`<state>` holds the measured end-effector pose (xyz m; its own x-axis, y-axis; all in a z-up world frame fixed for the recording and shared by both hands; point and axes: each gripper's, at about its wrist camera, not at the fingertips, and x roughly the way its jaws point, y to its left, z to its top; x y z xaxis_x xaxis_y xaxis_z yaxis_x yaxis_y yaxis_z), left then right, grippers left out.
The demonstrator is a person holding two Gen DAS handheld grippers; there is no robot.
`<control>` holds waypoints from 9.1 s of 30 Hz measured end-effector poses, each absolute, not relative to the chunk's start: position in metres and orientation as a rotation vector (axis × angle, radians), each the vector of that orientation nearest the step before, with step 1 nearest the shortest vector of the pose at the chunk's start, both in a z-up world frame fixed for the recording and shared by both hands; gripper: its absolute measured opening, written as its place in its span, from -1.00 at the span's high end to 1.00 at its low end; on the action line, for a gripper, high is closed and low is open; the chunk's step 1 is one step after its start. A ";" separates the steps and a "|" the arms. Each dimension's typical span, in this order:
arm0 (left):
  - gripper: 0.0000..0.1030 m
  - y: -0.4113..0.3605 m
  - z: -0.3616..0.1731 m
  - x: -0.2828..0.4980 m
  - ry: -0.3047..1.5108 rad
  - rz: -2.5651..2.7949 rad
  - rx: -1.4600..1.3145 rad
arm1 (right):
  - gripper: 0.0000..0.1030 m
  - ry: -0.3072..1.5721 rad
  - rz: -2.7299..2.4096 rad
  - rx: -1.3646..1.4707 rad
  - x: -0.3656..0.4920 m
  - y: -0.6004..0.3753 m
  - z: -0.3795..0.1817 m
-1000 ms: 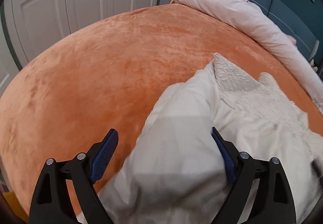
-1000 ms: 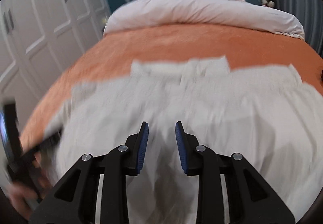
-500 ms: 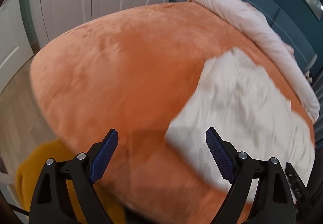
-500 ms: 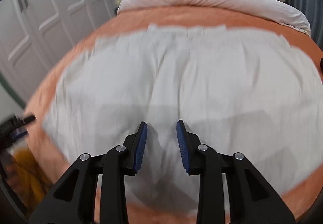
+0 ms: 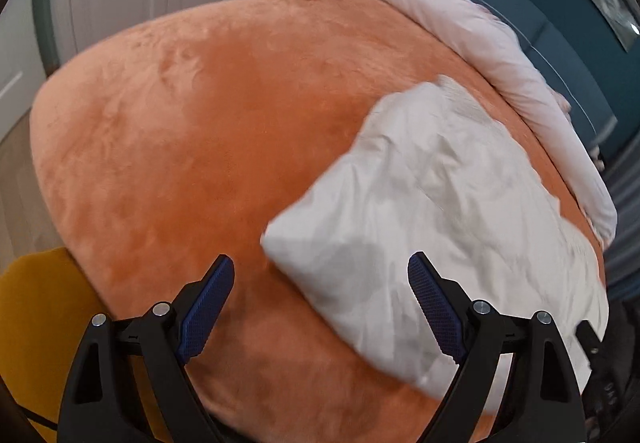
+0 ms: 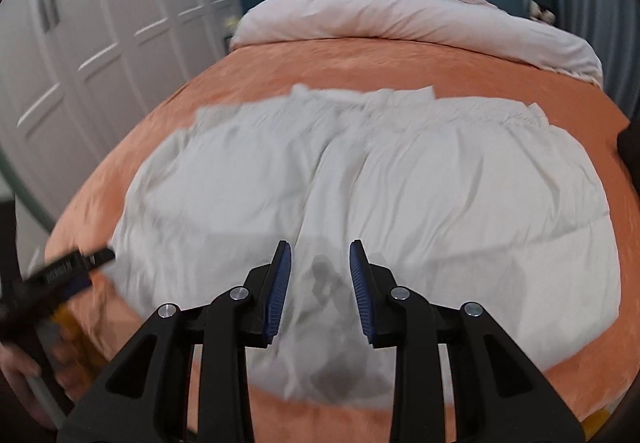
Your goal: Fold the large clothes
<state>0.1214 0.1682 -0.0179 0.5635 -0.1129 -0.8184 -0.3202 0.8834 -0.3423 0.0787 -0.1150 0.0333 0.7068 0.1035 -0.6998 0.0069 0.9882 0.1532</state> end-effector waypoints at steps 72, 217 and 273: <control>0.94 0.179 0.012 0.042 1.052 -0.036 -0.411 | 0.50 0.948 -0.331 0.452 -0.109 -0.276 0.006; 0.78 -0.148 0.087 0.040 0.940 -0.721 0.010 | 1.00 0.909 0.129 0.687 -0.058 -0.273 -0.010; -0.59 -0.108 0.043 0.025 0.994 -0.470 -0.027 | 0.92 0.850 -0.157 0.696 -0.087 -0.364 -0.010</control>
<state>0.0253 -0.1082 0.0427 0.4542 -0.3933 -0.7994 0.3691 0.8997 -0.2329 -0.0870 -0.3637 -0.0099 0.6630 0.1397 -0.7355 0.3937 0.7706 0.5012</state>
